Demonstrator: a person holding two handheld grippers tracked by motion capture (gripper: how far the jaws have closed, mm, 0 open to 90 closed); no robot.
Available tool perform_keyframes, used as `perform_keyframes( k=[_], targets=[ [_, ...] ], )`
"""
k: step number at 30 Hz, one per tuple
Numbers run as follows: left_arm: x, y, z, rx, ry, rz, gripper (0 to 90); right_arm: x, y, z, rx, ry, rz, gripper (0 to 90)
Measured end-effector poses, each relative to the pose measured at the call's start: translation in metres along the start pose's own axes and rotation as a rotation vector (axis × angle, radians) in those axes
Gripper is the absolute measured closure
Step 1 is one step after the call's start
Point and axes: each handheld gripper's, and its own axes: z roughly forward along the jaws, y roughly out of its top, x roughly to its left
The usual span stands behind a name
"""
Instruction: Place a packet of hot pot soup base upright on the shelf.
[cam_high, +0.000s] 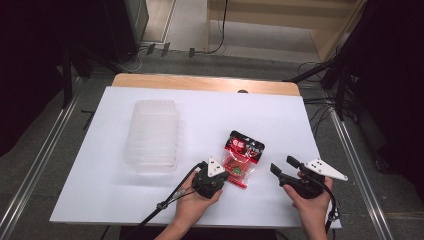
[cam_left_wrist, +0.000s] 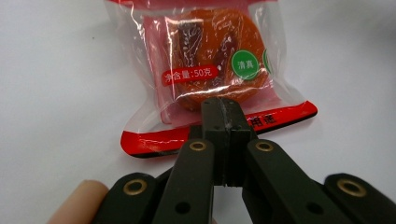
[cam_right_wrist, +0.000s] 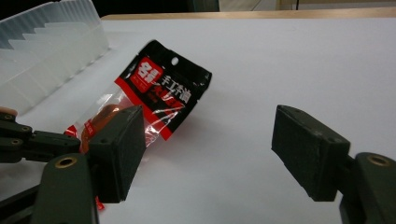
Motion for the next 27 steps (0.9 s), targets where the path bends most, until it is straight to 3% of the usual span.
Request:
perform_keyframes(
  k=[4,9,14,19,27],
  targets=[
    [-0.001,-0.001,0.001,0.011,-0.003,0.009,90.0,0.002,0.000,0.003,0.007,0.010,-0.004,26.6],
    [0.001,-0.001,0.001,0.014,-0.018,-0.005,90.0,0.007,0.000,0.007,0.018,0.057,0.001,30.6],
    [0.001,-0.001,0.001,0.013,-0.012,-0.002,90.0,0.011,0.000,0.025,0.059,0.094,0.034,33.2],
    [0.001,-0.001,0.001,0.013,-0.012,-0.003,90.0,0.013,0.002,0.038,0.100,0.089,0.020,33.2],
    [0.001,-0.001,0.001,0.011,-0.010,0.001,90.0,0.009,0.005,0.065,0.136,0.084,0.065,36.6]
  ],
)
